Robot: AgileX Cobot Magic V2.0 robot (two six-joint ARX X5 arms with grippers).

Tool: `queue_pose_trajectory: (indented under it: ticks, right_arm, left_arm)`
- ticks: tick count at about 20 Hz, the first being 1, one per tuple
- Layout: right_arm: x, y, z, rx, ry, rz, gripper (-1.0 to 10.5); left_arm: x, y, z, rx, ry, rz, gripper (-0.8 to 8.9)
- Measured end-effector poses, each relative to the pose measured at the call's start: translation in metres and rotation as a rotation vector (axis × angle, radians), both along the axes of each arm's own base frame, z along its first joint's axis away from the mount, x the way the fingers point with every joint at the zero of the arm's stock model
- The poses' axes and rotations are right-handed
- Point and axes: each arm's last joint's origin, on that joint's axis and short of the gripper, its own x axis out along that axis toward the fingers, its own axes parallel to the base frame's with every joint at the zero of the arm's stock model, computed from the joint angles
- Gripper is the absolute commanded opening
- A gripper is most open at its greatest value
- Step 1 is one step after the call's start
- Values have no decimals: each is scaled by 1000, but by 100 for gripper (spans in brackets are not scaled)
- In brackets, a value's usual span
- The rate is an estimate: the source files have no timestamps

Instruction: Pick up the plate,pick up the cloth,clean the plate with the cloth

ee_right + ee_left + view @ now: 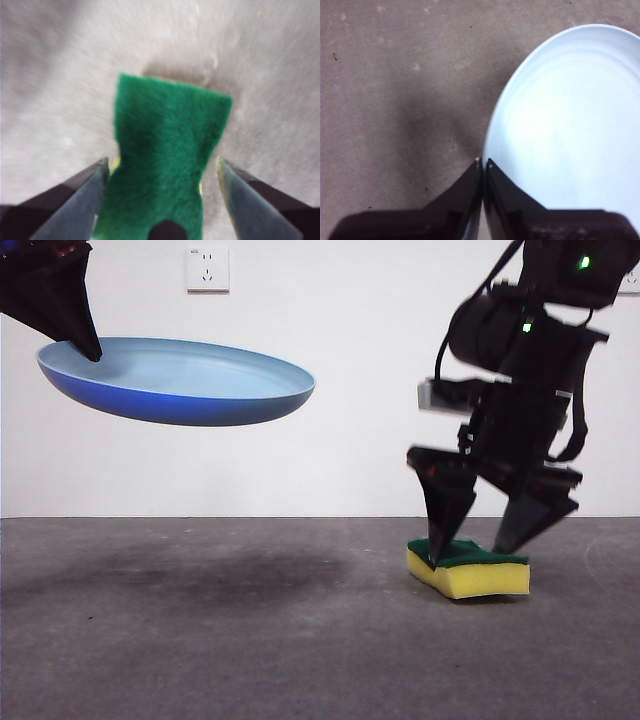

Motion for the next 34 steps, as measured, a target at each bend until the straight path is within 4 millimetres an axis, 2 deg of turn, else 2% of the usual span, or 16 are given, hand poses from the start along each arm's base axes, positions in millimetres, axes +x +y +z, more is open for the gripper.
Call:
queue_pose_trajectory:
  ticks: [3,7,13,15,17,20,23,25,27,31,34]
  right_arm:
    - [3,1,-12,-10,28,1,185]
    - [3,2,-12,-7,24,5,4]
    - [1,3,-8,-5,17,11,-11]
    - [-3,2,8,12,-20,10,-11]
    - [-11,2,33,42,-89,17,-11]
    - [-28,4,72,156,-176,52,-11]
    - [-48,9,103,266,-235,99,-11]
    - [-59,20,113,298,-267,141,-11]
    - [-68,35,114,313,-266,195,-11]
    - [-82,72,104,278,-293,270,-11]
    - [-89,92,90,255,-248,318,-11]
  left_arm:
    - [0,0,0,0,-1,0,-9]
    - [1,0,1,-3,-15,0,-9]
    - [11,-1,-5,47,-22,51,-9]
    - [21,-4,-16,58,13,48,-9]
    - [30,-10,-28,66,44,33,-9]
    - [40,-26,-47,82,101,-14,-9]
    - [42,-47,-61,77,152,-80,-9]
    - [39,-63,-61,27,144,-142,-9]
    - [37,-78,-58,-16,105,-175,-9]
    - [30,-96,-56,-47,90,-213,-9]
    - [29,-99,-56,-57,96,-210,-9]
